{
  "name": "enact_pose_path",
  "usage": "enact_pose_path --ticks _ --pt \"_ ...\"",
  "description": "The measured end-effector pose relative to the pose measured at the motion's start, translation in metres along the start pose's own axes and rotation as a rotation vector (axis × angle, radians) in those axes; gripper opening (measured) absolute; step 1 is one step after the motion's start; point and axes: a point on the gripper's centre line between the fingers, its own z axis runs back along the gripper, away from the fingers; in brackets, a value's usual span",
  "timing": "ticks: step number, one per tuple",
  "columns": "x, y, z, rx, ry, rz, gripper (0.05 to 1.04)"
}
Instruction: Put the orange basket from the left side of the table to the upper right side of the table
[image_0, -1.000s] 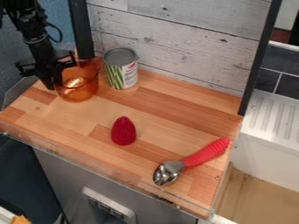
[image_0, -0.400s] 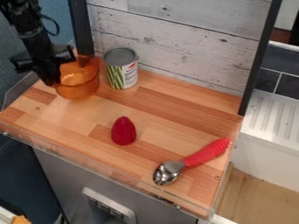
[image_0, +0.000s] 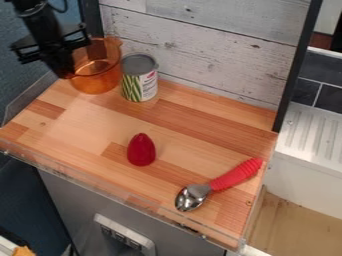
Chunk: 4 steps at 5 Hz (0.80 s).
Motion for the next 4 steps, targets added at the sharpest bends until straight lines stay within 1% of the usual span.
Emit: enact_pose_path --ticks 1,2,3,4 --pt "-0.02 -0.049 -0.002 -0.072 0.01 -0.044 0.084" --pt "-0.033 -0.08 -0.009 -0.09 0.008 -0.087 0.084" --pt "-0.043 -0.11 -0.018 -0.106 0.046 -0.15 0.084" --pt "-0.05 -0.13 -0.034 -0.111 0.057 -0.177 0.084"
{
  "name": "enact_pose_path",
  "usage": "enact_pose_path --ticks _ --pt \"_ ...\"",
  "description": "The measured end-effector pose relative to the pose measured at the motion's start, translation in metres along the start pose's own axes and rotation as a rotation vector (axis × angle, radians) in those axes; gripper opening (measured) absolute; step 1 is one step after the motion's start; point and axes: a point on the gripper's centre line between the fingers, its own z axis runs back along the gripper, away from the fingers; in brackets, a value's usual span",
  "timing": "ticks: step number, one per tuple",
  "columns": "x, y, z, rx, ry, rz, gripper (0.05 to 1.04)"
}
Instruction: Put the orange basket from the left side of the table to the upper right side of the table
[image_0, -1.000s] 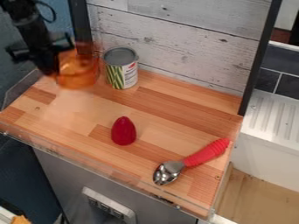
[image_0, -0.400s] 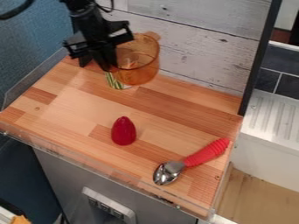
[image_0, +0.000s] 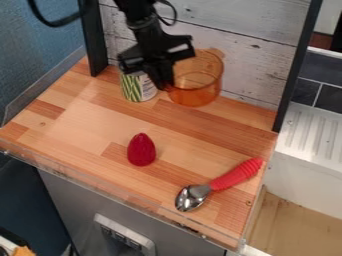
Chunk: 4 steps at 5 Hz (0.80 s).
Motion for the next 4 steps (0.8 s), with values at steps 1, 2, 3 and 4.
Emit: enact_pose_path --ticks 1,2,3,4 --pt "0.001 -0.015 -0.021 0.025 0.033 -0.053 0.084" --pt "0.003 -0.027 -0.038 0.039 0.069 -0.09 0.084" --pt "-0.002 -0.029 -0.05 0.033 0.091 -0.11 0.084" --pt "-0.006 -0.027 -0.063 0.042 0.115 -0.142 0.084"
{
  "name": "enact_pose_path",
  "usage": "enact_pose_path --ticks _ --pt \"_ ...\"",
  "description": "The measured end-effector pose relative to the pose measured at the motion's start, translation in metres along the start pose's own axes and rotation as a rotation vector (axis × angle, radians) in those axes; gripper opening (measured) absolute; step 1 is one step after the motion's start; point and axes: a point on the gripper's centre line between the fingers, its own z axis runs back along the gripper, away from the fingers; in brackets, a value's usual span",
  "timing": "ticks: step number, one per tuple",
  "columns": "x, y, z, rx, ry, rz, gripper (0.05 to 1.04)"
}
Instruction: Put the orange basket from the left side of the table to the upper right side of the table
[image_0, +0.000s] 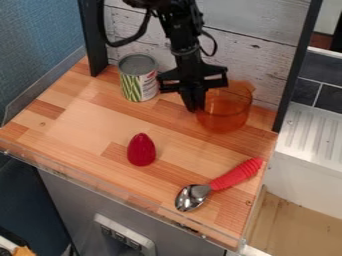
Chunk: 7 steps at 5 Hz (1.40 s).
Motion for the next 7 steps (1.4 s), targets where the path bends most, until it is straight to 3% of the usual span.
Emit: enact_pose_path --ticks 2,3,4,5,6,7 --pt "-0.001 0.001 -0.006 0.016 0.02 -0.016 0.117" --pt "-0.002 0.005 -0.008 0.058 0.026 -0.025 0.306" --pt "-0.006 0.007 -0.011 0.057 0.03 -0.009 0.603" --pt "-0.002 0.0 0.008 0.03 -0.01 -0.005 0.903" --pt "0.0 0.001 0.029 -0.008 -0.014 0.015 1.011" --pt "0.007 0.005 0.063 -0.047 -0.065 0.031 1.005"
